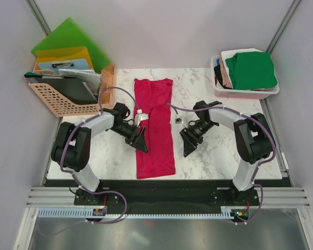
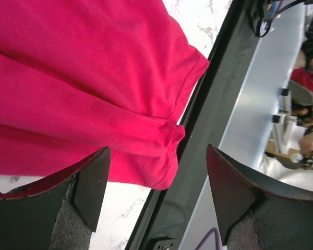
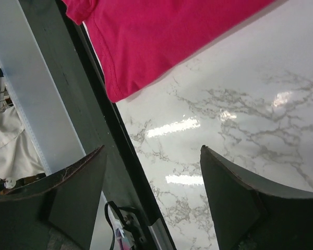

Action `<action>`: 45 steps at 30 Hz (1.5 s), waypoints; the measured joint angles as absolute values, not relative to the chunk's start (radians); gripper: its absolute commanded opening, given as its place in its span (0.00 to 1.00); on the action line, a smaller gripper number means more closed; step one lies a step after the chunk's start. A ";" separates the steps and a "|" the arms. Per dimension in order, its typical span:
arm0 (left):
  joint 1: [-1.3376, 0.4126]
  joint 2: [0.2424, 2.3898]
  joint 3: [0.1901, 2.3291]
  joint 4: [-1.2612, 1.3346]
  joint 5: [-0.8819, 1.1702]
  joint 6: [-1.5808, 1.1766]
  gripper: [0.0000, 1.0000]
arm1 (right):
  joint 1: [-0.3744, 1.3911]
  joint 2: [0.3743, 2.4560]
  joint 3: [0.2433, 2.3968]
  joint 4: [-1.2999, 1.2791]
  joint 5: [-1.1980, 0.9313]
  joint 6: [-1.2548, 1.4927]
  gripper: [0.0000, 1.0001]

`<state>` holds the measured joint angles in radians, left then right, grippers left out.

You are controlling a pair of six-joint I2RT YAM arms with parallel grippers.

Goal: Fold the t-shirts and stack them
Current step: Grab the bottom of the folded rectangular tshirt with right arm

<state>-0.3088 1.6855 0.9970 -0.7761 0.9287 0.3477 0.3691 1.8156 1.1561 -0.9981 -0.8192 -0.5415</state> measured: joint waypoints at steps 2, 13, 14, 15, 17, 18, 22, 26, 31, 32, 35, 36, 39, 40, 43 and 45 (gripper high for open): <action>-0.308 1.716 1.003 -0.775 0.972 0.337 0.80 | 0.390 1.844 1.166 -0.990 -0.826 -0.537 0.78; -0.198 1.271 0.803 -0.555 0.679 0.251 0.80 | 0.467 1.893 1.163 -0.928 -0.840 -0.512 0.76; -0.199 1.180 0.778 -0.532 0.620 0.247 0.80 | 0.470 1.893 1.160 -0.922 -0.836 -0.510 0.75; -0.199 1.116 0.766 -0.514 0.576 0.246 0.81 | 0.477 1.893 1.159 -0.917 -0.831 -0.508 0.72; -0.202 0.979 0.754 -0.476 0.459 0.243 0.82 | 0.509 1.889 1.150 -0.883 -0.785 -0.497 0.74; -0.202 0.922 0.753 -0.457 0.393 0.244 0.83 | 0.529 1.877 1.139 -0.863 -0.771 -0.484 0.75; -0.202 0.762 0.747 -0.386 0.157 0.270 0.84 | 0.701 1.719 1.053 -0.754 -0.582 -0.458 0.79; -0.184 0.698 0.691 -0.318 -0.025 0.315 0.85 | 0.902 1.628 1.063 -0.693 -0.453 -0.458 0.78; -0.121 0.671 0.592 -0.307 -0.149 0.355 0.86 | 1.055 1.629 1.121 -0.638 -0.299 -0.471 0.78; -0.116 0.668 0.584 -0.307 -0.161 0.360 0.86 | 1.078 1.638 1.136 -0.635 -0.278 -0.474 0.78; -0.112 0.653 0.578 -0.303 -0.187 0.371 0.86 | 1.129 1.705 1.193 -0.613 -0.252 -0.478 0.76; -0.112 0.648 0.578 -0.301 -0.191 0.374 0.87 | 1.135 1.734 1.208 -0.601 -0.250 -0.478 0.75; -0.112 0.646 0.578 -0.295 -0.205 0.381 0.87 | 1.140 1.795 1.218 -0.585 -0.246 -0.476 0.75; -0.112 0.646 0.578 -0.296 -0.209 0.384 0.87 | 1.142 1.801 1.218 -0.587 -0.244 -0.476 0.75; -0.112 0.648 0.578 -0.294 -0.210 0.388 0.87 | 1.158 1.798 1.218 -0.582 -0.241 -0.474 0.75; -0.111 0.648 0.578 -0.290 -0.210 0.388 0.87 | 1.178 1.797 1.218 -0.582 -0.242 -0.472 0.75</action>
<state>-0.1112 0.6483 0.5781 -0.2905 -0.2100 0.3882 1.1778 1.7973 1.2182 -0.5816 -0.2417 -0.4721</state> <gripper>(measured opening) 0.866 0.753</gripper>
